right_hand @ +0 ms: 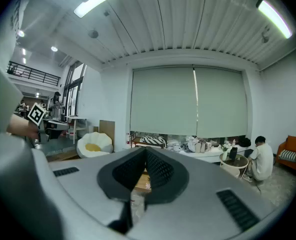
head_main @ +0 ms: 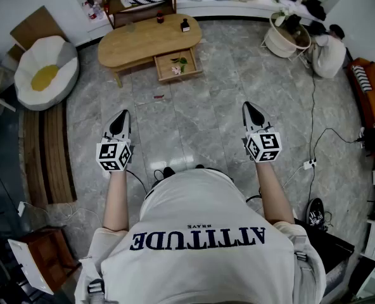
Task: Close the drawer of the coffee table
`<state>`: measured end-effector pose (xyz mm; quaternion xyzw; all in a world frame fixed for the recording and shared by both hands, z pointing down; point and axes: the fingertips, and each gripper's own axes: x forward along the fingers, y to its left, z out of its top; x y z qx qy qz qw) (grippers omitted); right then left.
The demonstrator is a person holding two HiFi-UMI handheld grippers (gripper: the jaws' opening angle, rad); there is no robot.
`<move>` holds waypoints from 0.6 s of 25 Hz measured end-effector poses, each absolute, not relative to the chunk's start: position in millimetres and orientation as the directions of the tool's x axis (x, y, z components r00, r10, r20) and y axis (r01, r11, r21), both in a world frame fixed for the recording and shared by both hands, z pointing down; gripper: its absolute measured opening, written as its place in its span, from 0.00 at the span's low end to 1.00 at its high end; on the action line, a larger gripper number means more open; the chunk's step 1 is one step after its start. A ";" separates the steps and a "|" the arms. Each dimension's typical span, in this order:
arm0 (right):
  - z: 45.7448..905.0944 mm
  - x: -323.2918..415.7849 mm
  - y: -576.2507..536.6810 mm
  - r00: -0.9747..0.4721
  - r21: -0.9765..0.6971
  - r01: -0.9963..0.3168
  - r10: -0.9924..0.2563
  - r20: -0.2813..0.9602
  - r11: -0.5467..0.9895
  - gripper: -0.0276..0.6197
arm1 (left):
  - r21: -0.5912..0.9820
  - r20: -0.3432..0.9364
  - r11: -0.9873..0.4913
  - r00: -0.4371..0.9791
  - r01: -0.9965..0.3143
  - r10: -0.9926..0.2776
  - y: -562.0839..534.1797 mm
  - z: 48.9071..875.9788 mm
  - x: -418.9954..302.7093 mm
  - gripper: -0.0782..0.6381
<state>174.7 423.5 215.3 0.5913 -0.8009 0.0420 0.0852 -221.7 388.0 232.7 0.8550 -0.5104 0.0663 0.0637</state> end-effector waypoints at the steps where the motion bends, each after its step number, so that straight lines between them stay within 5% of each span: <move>1: 215.5 175.4 423.9 -0.287 0.033 -0.954 -0.940 0.187 0.298 0.07 | 0.041 0.179 -0.470 0.470 -0.881 -0.865 388.3 232.7 -221.1 0.14; 15: 213.4 182.7 423.3 -0.290 0.024 -0.954 -0.940 0.180 0.299 0.07 | 0.035 0.182 -0.464 0.462 -0.885 -0.868 390.5 230.4 -216.5 0.14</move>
